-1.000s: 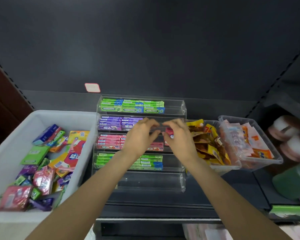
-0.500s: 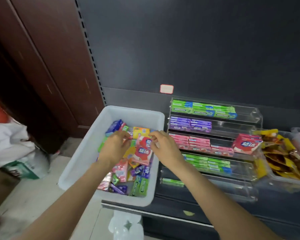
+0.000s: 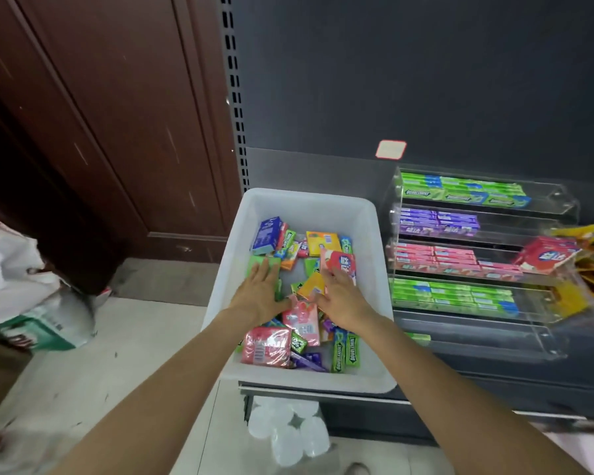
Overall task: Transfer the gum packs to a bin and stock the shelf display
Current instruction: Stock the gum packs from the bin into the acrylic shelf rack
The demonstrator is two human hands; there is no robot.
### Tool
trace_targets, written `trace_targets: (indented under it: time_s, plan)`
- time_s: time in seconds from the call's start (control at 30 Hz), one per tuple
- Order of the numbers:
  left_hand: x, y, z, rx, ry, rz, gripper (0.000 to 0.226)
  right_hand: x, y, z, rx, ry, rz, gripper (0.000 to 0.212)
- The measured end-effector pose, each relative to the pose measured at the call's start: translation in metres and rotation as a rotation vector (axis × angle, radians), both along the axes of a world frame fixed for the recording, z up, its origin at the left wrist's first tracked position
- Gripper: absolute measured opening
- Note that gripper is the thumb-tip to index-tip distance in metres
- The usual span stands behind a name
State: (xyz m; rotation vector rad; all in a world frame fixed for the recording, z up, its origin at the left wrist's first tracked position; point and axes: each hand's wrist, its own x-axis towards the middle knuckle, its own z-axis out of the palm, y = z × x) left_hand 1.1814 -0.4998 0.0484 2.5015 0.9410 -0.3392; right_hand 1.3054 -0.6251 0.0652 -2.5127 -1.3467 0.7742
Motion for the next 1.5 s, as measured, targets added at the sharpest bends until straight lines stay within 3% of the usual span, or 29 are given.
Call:
trace_targets:
  time_s: [0.1,0.23,0.37,0.53,0.6,0.7,0.93,1.07,1.2,1.3,1.5]
  plan:
    - [0.001,0.002,-0.003,-0.016,0.013,-0.013,0.091,0.004,-0.001,0.003,0.042,-0.011,0.022,0.057]
    - [0.001,0.003,-0.005,-0.007,0.000,-0.021,0.092,0.012,0.000,0.005,0.012,-0.026,0.009,0.073]
    - [0.002,0.003,-0.007,0.008,-0.035,-0.004,0.091,0.010,0.006,0.007,0.002,-0.161,0.003,0.081]
    - [0.007,-0.001,0.001,-0.070,-0.147,0.037,0.081,0.026,0.008,0.025,0.113,-0.061,-0.017,0.044]
    - [0.016,-0.002,0.006,-0.108,-0.251,0.075,0.065,0.034,0.003,0.037,0.240,0.000,-0.048,0.027]
    - [0.039,-0.004,0.017,-0.121,-0.352,0.069,0.030,0.046,-0.005,0.051,0.445,0.118,-0.212,0.017]
    - [0.095,0.006,0.020,-0.060,-0.309,0.020,0.045,0.080,-0.014,0.065,0.636,0.066,-0.370,0.012]
    - [0.113,0.008,0.008,-0.013,-0.179,-0.152,0.056,0.094,-0.017,0.061,0.667,0.059,-0.440,0.010]
    - [0.119,0.008,0.000,0.069,-0.122,-0.218,0.056,0.099,-0.022,0.060,0.683,0.130,-0.493,0.010]
    - [0.121,0.007,0.004,0.135,-0.117,-0.148,0.056,0.101,-0.024,0.060,0.646,0.191,-0.529,0.010]
    - [0.119,-0.003,0.026,0.097,-0.288,-0.044,0.034,0.100,-0.026,0.062,0.682,0.301,-0.592,0.009]
